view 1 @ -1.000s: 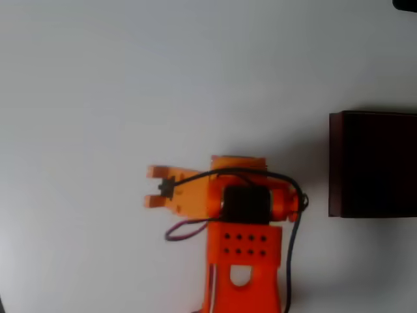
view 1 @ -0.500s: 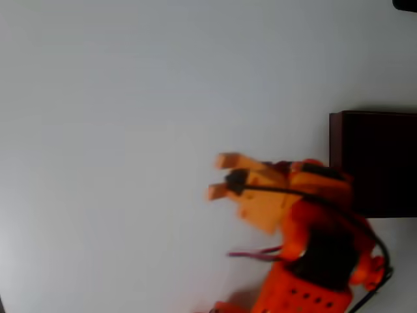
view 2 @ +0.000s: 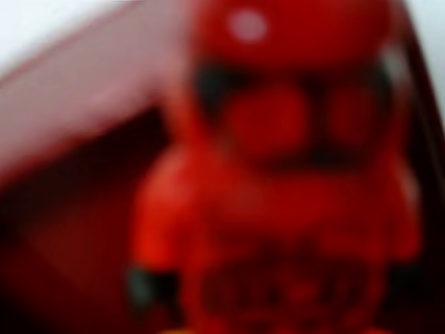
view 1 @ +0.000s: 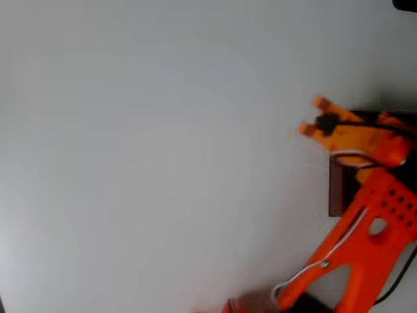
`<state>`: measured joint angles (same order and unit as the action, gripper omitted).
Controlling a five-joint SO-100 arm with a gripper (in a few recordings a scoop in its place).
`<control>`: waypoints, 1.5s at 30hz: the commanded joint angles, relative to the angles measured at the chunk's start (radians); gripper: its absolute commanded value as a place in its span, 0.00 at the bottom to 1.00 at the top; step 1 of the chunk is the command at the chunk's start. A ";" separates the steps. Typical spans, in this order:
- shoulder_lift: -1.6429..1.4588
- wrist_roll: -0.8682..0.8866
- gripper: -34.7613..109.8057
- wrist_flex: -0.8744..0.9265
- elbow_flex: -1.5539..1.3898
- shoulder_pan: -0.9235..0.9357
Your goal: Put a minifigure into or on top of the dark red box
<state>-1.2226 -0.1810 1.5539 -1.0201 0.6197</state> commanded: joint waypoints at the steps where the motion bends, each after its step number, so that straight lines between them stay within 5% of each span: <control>1: 0.107 0.000 0.24 0.038 0.216 0.055; 8: 0.552 -0.003 0.24 0.264 0.864 0.138; 10: 0.577 -0.008 0.25 0.264 0.865 0.149; 14: 0.568 0.029 0.41 0.265 0.828 0.144; 20: 0.495 0.023 0.43 0.267 0.756 0.106; 34: -0.337 0.014 0.42 0.166 -0.106 -0.103; 45: -1.146 0.173 0.41 0.035 -0.770 -0.485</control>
<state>-2.1660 -0.0506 1.6061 -1.6812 0.2332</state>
